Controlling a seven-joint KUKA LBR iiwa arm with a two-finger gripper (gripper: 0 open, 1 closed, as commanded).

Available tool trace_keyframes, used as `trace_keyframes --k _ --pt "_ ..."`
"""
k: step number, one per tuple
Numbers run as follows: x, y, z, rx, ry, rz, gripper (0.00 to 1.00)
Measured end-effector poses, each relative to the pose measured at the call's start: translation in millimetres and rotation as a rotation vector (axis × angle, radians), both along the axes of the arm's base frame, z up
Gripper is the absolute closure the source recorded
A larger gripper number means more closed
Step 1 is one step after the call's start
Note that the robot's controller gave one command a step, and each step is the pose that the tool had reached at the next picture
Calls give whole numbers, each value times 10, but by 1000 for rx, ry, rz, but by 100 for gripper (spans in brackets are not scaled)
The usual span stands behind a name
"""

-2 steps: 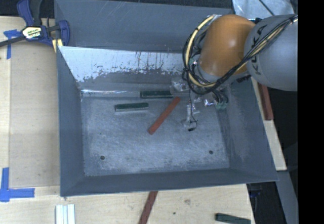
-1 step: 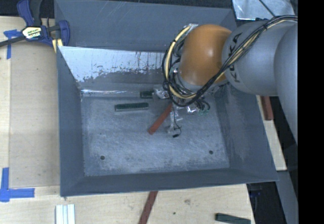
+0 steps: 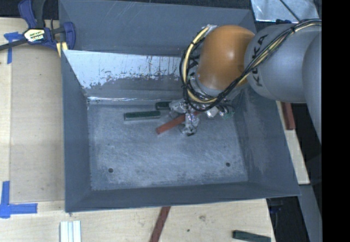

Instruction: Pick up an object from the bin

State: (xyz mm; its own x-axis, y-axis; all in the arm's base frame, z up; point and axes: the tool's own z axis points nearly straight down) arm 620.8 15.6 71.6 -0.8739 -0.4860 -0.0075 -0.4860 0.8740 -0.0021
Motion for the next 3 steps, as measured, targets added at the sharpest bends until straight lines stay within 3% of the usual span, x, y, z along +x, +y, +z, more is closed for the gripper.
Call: trace_keyframes --k 1,2,3 --pt "0 0 0 0 0 -1 100" --pt "-25 -200 1065 -1 4 27 100" --pt "-26 -200 1064 -1 4 26 100"
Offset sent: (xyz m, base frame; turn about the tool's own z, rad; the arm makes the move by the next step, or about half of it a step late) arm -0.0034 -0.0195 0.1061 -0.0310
